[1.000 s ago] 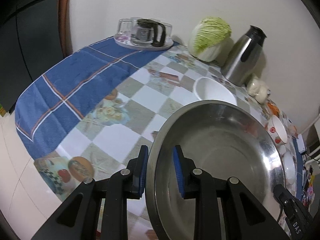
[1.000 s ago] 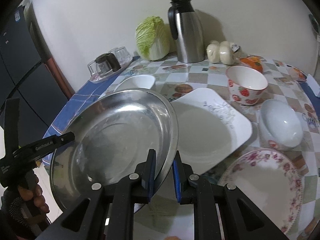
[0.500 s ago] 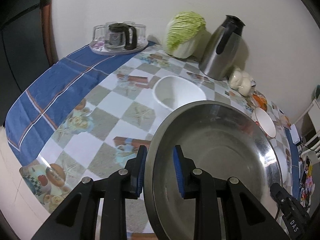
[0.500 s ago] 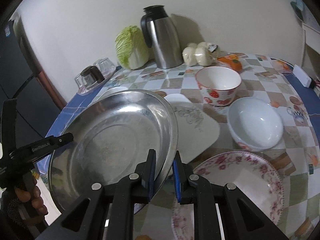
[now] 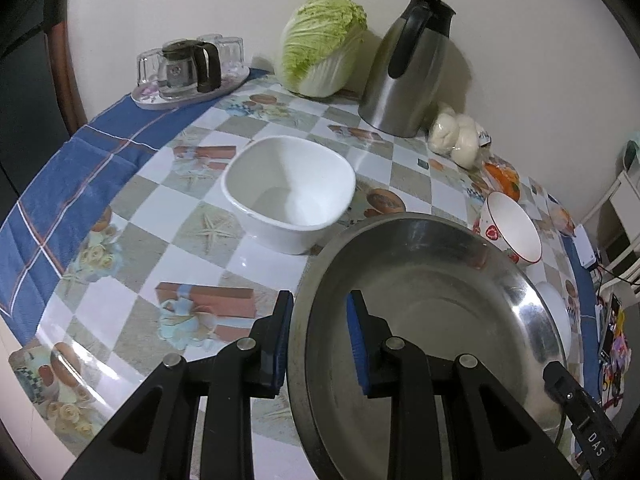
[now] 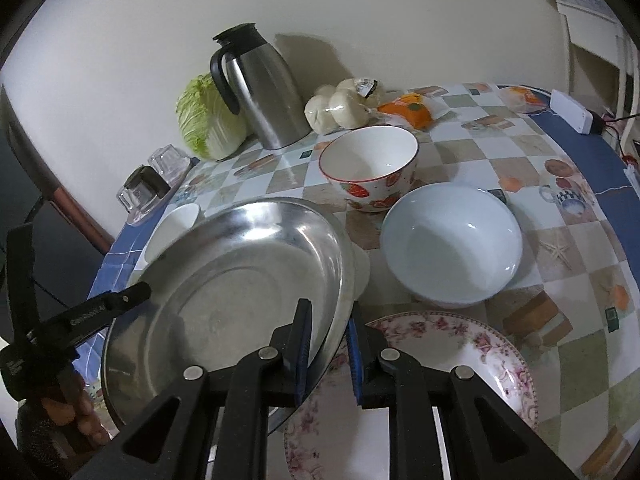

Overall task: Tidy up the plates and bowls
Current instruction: 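Lift the steel basin with both grippers and carry it toward the white bowls, then lower the steel basin onto the table and open both grippers, then reach both grippers to the pink-floral plate rim and close on it, then lift the pink-floral plate with both grippers and lower it into the steel basin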

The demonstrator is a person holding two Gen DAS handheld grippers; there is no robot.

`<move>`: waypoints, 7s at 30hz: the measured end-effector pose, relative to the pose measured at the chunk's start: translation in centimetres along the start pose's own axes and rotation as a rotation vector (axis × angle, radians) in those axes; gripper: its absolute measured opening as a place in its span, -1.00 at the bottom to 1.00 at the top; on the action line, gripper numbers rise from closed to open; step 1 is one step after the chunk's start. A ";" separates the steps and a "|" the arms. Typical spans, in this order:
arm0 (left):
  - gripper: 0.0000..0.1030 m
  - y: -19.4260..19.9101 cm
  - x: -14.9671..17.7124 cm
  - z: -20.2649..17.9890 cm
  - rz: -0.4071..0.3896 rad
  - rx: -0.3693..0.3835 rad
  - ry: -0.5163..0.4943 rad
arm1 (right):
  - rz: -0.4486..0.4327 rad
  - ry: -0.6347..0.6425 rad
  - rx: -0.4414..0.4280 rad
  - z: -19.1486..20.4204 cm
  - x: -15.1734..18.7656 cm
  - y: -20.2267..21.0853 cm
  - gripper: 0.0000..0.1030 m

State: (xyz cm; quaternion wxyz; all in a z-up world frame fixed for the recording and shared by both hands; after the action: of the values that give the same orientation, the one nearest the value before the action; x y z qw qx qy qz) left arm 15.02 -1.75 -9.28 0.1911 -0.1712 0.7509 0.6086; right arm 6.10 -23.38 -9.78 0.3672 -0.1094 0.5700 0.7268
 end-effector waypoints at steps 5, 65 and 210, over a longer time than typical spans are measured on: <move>-0.48 -0.7 -0.5 -0.4 0.004 0.001 -0.009 | 0.016 -0.003 0.017 -0.5 0.1 -1.0 -0.63; 0.48 -4.2 -0.7 -1.1 0.108 -0.008 -0.056 | 0.038 0.021 0.116 -1.1 -0.9 -4.1 -0.32; -0.62 -0.2 12.7 -18.0 0.246 0.313 -0.352 | 0.026 -0.433 0.022 -16.9 7.9 6.0 -0.76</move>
State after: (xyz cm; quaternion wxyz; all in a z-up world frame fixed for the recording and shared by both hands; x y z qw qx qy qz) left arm 2.69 -19.75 -12.40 0.2673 0.0615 0.8062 0.5243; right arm -7.85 -35.94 -15.37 0.4730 0.0609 0.4871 0.7316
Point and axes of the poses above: each gripper's, at about its wrist camera, not at the fingertips, and y roughly against the way its jaws point, z to its left, x to its underside, the point moved 9 cm from there along -y, roughly the way its jaws point, and after that the axes turned 3 degrees about z, right-handed, at the moved point
